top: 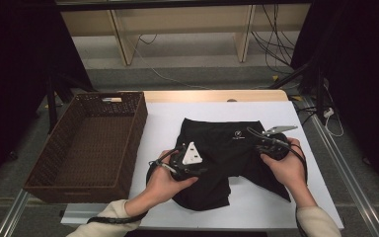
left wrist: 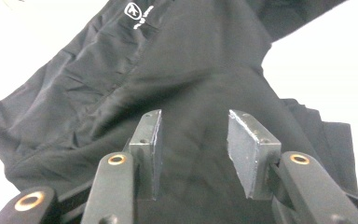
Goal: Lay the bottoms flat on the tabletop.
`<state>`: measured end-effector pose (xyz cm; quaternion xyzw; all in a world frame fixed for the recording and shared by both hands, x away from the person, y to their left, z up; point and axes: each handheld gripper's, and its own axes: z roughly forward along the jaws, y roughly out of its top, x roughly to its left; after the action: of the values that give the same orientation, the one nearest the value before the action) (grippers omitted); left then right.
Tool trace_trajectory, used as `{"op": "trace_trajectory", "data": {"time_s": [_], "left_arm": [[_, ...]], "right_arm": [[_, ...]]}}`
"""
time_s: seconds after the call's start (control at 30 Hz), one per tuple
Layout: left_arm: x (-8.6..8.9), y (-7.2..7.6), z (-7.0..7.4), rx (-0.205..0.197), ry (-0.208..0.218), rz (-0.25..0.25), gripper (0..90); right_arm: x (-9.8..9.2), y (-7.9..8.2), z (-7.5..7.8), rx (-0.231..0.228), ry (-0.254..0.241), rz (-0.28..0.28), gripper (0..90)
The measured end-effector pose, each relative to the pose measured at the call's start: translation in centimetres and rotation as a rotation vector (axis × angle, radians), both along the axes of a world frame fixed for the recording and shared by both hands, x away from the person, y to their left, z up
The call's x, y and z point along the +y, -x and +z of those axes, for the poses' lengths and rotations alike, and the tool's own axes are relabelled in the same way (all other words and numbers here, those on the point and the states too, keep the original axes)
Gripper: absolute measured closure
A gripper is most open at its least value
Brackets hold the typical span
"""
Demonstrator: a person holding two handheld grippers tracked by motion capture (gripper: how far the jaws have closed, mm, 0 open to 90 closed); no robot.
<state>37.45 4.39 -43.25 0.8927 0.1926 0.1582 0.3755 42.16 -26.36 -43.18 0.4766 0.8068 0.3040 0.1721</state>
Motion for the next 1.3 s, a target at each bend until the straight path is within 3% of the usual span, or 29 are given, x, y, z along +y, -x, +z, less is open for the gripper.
{"op": "trace_trajectory", "data": {"time_s": [0.07, 0.17, 0.23, 0.37, 0.47, 0.53, 0.6, 0.7, 0.8, 0.93, 1.0, 1.1, 1.2, 1.3], "left_arm": [[-0.1, 0.0, -0.2, 0.003, -0.006, -0.005, 55.6], [-0.2, 0.1, -0.3, 0.007, -0.012, -0.013, 55.4], [-0.2, 0.2, -0.4, 0.007, -0.019, -0.022, 55.2], [-0.4, 0.5, -0.8, 0.013, -0.031, -0.039, 54.9], [-0.3, 0.5, -0.9, 0.016, -0.036, -0.041, 54.9], [-0.2, 0.4, -0.9, 0.016, -0.035, -0.037, 54.9], [-0.2, 0.3, -0.9, 0.015, -0.032, -0.031, 54.9], [-0.2, 0.5, -0.8, 0.013, -0.036, -0.034, 54.9], [-0.3, 0.6, -0.8, 0.013, -0.035, -0.041, 54.9], [-0.3, 0.5, -1.0, 0.019, -0.038, -0.042, 54.8], [-0.2, 0.5, -1.1, 0.021, -0.039, -0.04, 54.9], [-0.2, 0.6, -0.9, 0.015, -0.037, -0.039, 54.9], [-0.2, 0.6, -0.7, 0.011, -0.034, -0.039, 54.9], [-0.2, 0.6, -0.8, 0.014, -0.036, -0.038, 54.9]], "right_arm": [[-0.1, -1.0, -1.2, 0.003, 0.024, -0.029, 89.3], [0.3, -1.8, -2.8, 0.018, 0.071, -0.025, 87.3], [0.7, -1.7, -3.2, 0.017, 0.104, -0.008, 79.4], [0.8, -0.1, -1.0, -0.071, 0.166, -0.004, 71.2], [1.1, 2.5, 1.0, -0.135, 0.201, 0.027, 71.4], [1.4, 4.5, 1.2, -0.107, 0.17, 0.082, 72.1], [1.9, 6.3, 0.0, -0.039, 0.162, 0.152, 72.2], [2.0, 7.1, -2.0, 0.028, 0.217, 0.19, 72.0], [2.0, 6.9, -3.0, 0.059, 0.245, 0.201, 77.8], [2.6, 6.8, -3.5, 0.084, 0.262, 0.228, 90.0], [2.8, 6.9, -3.3, 0.093, 0.267, 0.23, 90.0], [2.8, 7.2, -2.9, 0.116, 0.223, 0.231, 90.0], [2.7, 7.4, -2.1, 0.098, 0.205, 0.234, 90.0], [2.5, 7.2, -1.6, 0.04, 0.242, 0.206, 86.9]]}}
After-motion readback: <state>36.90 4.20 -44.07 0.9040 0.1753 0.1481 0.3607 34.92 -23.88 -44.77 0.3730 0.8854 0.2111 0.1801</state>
